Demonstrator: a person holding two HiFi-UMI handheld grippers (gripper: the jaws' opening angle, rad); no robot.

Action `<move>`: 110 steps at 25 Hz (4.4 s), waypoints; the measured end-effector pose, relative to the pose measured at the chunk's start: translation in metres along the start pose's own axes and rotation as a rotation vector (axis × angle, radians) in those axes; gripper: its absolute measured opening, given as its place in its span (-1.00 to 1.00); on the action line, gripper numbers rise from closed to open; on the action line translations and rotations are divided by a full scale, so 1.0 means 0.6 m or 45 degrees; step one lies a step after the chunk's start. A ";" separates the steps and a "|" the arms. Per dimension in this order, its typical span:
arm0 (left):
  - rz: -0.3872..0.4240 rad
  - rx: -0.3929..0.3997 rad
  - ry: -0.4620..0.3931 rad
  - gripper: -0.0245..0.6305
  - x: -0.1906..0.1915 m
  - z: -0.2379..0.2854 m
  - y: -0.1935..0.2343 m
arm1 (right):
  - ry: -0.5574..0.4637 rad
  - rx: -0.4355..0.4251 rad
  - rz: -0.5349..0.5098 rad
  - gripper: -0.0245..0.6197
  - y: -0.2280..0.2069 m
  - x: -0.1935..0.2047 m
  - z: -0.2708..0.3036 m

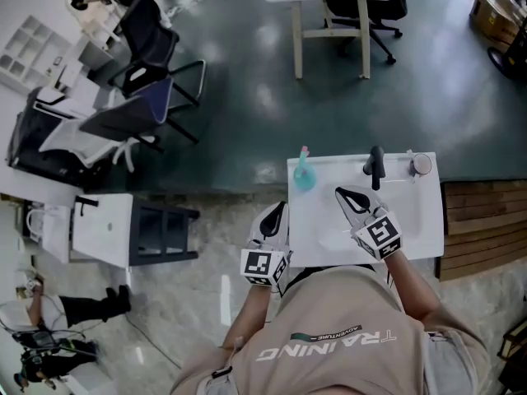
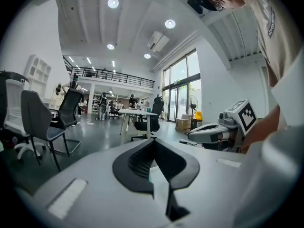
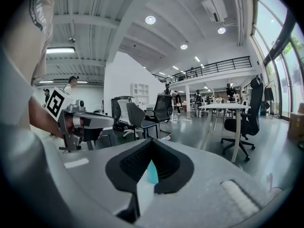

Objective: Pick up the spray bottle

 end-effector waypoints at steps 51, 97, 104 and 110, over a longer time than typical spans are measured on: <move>-0.107 -0.043 0.101 -0.87 0.029 -0.030 0.109 | 0.295 -0.139 -0.116 -0.26 -0.019 0.080 0.280; -0.098 -0.044 0.071 -0.87 0.036 -0.042 0.100 | 0.136 -0.015 -0.062 -0.52 -0.030 0.018 0.178; -0.079 -0.036 0.034 -0.87 0.030 -0.038 0.099 | 0.071 0.018 -0.081 -0.52 -0.020 -0.030 0.118; -0.054 -0.002 0.010 -0.87 0.015 -0.024 0.078 | 0.018 0.031 -0.112 -0.52 -0.013 -0.061 0.067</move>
Point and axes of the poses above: the fingertips, and each gripper's own axes: z forward along the fingers, y to its left, x out of its underside, the point moved 6 cm from there along -z, backward along the fingers, and after that the axes turned 8 degrees about y, right-handed, at the moved point
